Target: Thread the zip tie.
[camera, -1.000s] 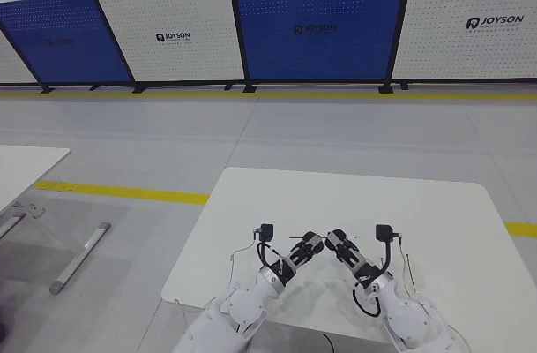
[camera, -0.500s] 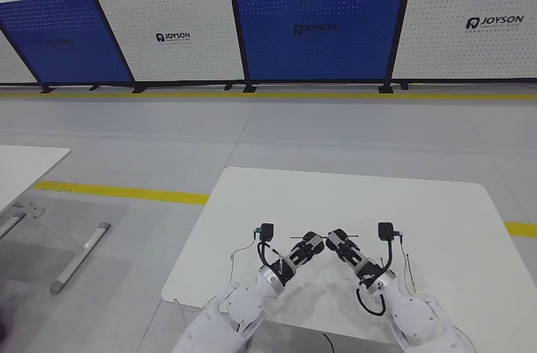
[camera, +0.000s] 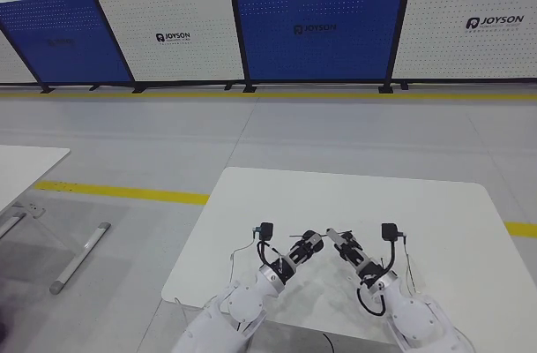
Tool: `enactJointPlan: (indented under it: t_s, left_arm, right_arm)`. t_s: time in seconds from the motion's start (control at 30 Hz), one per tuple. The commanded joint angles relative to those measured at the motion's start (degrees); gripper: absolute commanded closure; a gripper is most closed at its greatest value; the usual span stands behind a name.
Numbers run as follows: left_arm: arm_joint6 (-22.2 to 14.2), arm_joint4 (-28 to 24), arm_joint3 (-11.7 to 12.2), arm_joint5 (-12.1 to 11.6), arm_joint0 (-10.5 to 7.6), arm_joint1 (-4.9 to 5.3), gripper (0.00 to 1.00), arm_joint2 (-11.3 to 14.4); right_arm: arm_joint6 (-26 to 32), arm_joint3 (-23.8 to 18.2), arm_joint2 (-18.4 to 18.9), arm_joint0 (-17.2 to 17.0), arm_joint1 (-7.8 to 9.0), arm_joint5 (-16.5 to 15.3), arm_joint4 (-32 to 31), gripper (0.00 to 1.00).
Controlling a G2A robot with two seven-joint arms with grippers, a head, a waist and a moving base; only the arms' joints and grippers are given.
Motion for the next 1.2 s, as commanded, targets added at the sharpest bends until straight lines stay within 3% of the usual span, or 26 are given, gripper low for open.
enactJointPlan:
  t_s: [0.0, 0.03, 0.1, 1.17]
  left_arm:
    - [0.0, 0.0, -0.1, 0.0, -0.05, 0.01, 1.00, 0.1]
    - [0.0, 0.1, -0.1, -0.1, -0.06, 0.01, 1.00, 0.1]
    - [-0.1, 0.1, -0.3, -0.1, -0.04, 0.03, 1.00, 0.1]
    - [-2.3, -1.6, -1.0, -0.3, -0.16, 0.49, 1.00, -0.3]
  right_arm:
    - [0.0, -0.2, 0.2, -0.2, 0.10, 0.0, 0.1, 0.66]
    - [0.0, -0.2, 0.3, -0.3, 0.13, 0.0, 0.1, 0.73]
    - [0.1, -0.3, 0.3, -0.3, 0.17, 0.0, 0.1, 1.00]
    - [0.7, 0.4, -1.0, 1.7, 0.07, 0.0, -2.0, 1.00]
